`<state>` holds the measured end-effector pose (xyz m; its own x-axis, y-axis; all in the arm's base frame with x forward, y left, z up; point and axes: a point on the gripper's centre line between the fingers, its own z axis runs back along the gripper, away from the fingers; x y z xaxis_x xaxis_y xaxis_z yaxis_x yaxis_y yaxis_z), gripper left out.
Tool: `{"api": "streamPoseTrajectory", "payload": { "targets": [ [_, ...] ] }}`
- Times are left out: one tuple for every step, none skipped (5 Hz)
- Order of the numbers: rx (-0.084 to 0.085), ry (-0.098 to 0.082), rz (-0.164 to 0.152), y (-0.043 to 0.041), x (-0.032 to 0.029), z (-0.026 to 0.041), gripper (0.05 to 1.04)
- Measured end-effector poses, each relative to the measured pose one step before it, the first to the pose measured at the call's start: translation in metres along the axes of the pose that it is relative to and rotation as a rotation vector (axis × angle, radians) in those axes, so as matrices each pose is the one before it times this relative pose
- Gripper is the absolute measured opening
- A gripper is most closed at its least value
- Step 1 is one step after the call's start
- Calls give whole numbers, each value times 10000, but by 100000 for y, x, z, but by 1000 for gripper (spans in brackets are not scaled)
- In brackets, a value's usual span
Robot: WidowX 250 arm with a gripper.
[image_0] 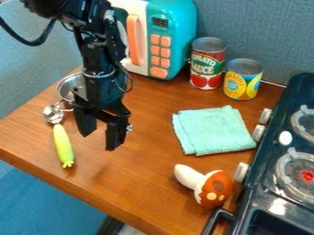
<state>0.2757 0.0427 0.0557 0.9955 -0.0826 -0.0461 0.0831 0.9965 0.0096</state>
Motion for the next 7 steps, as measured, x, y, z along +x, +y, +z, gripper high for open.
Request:
{"api": "streamPoseTrajectory", "payload": {
  "targets": [
    [-16, 310, 22, -85, -478, -833, 1001],
    [679, -584, 856, 853, -449, -137, 1001],
    [631, -1060, 1201, 908, -234, 1009, 1001],
    [901, -446, 1572, 916, -469, 78, 1000],
    [235, -492, 1646, 266, -819, -1006, 1000],
    [203, -521, 1641, 1035, 222, -674, 1000],
    [181, -128, 1022, 867, 435, -184, 1000]
  ]
}}
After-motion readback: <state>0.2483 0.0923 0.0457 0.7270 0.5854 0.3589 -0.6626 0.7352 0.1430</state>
